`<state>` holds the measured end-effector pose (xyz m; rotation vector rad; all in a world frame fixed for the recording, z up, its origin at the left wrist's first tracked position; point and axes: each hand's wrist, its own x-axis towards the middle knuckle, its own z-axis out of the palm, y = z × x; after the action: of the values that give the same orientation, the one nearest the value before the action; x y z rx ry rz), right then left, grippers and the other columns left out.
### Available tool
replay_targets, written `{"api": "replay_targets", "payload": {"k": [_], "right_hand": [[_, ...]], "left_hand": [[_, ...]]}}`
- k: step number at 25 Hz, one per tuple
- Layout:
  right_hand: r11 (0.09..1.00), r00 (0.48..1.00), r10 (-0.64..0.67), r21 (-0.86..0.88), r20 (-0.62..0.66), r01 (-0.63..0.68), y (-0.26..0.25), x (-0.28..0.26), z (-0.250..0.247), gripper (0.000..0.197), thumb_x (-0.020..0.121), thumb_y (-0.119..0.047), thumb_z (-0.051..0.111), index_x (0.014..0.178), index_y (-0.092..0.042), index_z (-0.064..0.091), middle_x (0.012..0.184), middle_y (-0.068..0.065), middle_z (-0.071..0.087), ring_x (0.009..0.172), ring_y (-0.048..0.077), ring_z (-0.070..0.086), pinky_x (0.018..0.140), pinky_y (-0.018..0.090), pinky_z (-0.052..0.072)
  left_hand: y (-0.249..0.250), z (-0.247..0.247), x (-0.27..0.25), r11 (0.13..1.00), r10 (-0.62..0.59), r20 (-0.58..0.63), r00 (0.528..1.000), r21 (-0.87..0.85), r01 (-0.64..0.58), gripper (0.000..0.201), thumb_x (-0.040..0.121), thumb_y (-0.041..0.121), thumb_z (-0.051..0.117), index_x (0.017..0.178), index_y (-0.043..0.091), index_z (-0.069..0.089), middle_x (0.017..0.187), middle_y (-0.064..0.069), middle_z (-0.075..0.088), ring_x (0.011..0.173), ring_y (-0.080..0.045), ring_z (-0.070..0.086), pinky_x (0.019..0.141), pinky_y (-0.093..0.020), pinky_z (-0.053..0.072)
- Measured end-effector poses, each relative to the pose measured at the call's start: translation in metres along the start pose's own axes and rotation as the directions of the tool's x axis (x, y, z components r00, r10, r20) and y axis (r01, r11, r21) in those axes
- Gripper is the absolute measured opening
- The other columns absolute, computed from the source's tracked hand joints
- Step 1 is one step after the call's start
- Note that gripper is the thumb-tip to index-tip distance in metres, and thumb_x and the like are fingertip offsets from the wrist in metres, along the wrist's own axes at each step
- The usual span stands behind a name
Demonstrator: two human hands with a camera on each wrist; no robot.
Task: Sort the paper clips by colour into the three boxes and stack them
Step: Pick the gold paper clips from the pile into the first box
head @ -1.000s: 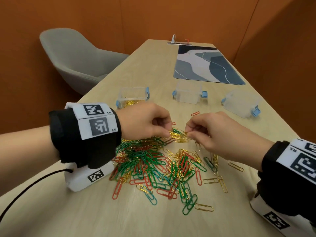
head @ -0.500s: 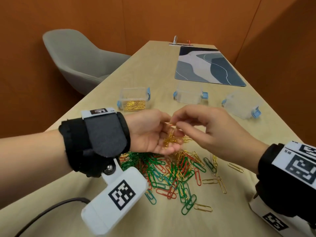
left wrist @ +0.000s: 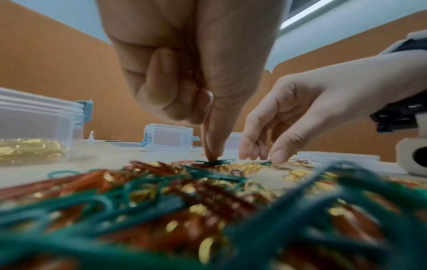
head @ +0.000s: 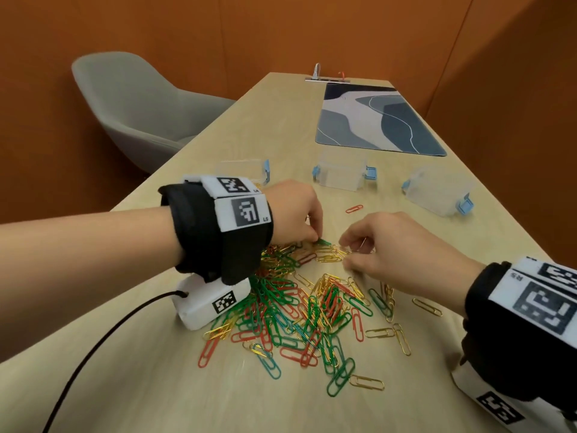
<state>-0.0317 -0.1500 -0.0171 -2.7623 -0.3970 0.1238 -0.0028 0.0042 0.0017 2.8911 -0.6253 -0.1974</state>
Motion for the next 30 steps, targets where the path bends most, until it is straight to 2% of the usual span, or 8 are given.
{"api": "replay_targets", "payload": {"k": [4,7,10,17,21,22,25,30], "right_hand": [[0.998,0.999,-0.027,-0.057,0.043,0.029,-0.002,-0.001,0.0,0.045,0.08,-0.042,0.067,0.119,-0.02,0.062,0.108,-0.003,0.063,0.088,0.007,0.05,0.073,0.018,0.036],[0.999,0.999,-0.014,-0.05,0.052,0.017,-0.003,0.0,-0.001,0.036,0.079,-0.038,0.07,0.111,-0.023,0.067,0.092,-0.008,0.06,0.078,0.004,0.048,0.059,0.012,0.034],[1.0,0.999,0.008,-0.019,0.051,-0.008,-0.005,0.004,-0.003,0.02,0.078,-0.03,0.072,0.096,-0.023,0.072,0.079,-0.009,0.059,0.071,0.004,0.051,0.057,0.01,0.037],[1.0,0.987,-0.02,-0.011,0.157,0.022,-0.003,0.004,0.004,0.018,0.089,-0.019,0.054,0.089,-0.006,0.066,0.088,0.009,0.068,0.083,0.023,0.063,0.074,0.032,0.051],[0.996,0.987,-0.089,0.013,0.137,0.088,-0.001,0.003,0.003,0.017,0.091,-0.02,0.052,0.087,-0.009,0.064,0.081,0.003,0.065,0.071,0.013,0.057,0.064,0.02,0.047],[0.993,0.991,-0.106,0.058,0.079,0.101,-0.002,0.003,0.002,0.013,0.09,-0.019,0.054,0.085,-0.013,0.064,0.076,-0.001,0.063,0.065,0.006,0.054,0.059,0.013,0.044],[0.923,0.97,-0.138,0.329,-0.201,0.2,-0.005,0.003,-0.001,0.006,0.086,-0.015,0.063,0.084,-0.02,0.062,0.067,-0.007,0.058,0.057,0.004,0.052,0.058,0.011,0.045],[0.817,0.933,-0.292,0.454,-0.208,0.357,-0.01,-0.004,-0.004,0.013,0.082,-0.007,0.068,0.088,-0.018,0.071,0.076,-0.002,0.07,0.07,0.01,0.064,0.07,0.021,0.052]], "left_hand": [[0.0,0.001,0.003,0.999,0.015,-0.061,0.998,-0.029,-0.017,0.023,0.082,0.034,0.067,0.099,0.02,0.072,0.059,0.013,0.038,0.053,-0.006,0.037,0.05,-0.015,0.027],[0.005,0.005,0.001,0.998,0.035,-0.014,0.999,-0.053,-0.036,0.032,0.072,0.04,0.075,0.098,0.022,0.073,0.065,0.013,0.049,0.059,-0.005,0.043,0.048,-0.012,0.028],[0.006,0.006,0.002,0.999,0.045,0.032,0.998,-0.016,-0.045,0.028,0.073,0.037,0.074,0.097,0.022,0.074,0.058,0.014,0.042,0.055,-0.004,0.041,0.043,-0.01,0.029],[0.012,0.015,-0.006,0.99,0.044,0.232,0.972,0.124,-0.074,0.025,0.096,0.03,0.043,0.108,0.014,0.057,0.094,-0.002,0.055,0.081,-0.015,0.044,0.07,-0.023,0.032],[0.0,0.002,-0.012,0.992,-0.079,0.309,0.948,-0.074,0.107,0.016,0.098,0.025,0.035,0.09,0.015,0.043,0.075,0.002,0.045,0.063,-0.013,0.041,0.055,-0.024,0.033],[-0.005,-0.001,-0.014,0.942,-0.112,0.326,0.939,-0.266,0.205,0.018,0.097,0.022,0.035,0.084,0.012,0.043,0.069,0.001,0.043,0.057,-0.012,0.04,0.048,-0.022,0.032],[-0.012,-0.005,-0.022,0.589,-0.116,0.38,0.918,-0.717,0.372,0.02,0.094,0.012,0.031,0.077,0.008,0.042,0.061,-0.003,0.044,0.044,-0.012,0.04,0.035,-0.018,0.029],[-0.007,0.004,-0.026,0.286,-0.027,0.464,0.885,-0.845,0.452,0.031,0.094,0.009,0.022,0.081,0.005,0.05,0.064,-0.008,0.06,0.049,-0.014,0.056,0.039,-0.017,0.041]]}}
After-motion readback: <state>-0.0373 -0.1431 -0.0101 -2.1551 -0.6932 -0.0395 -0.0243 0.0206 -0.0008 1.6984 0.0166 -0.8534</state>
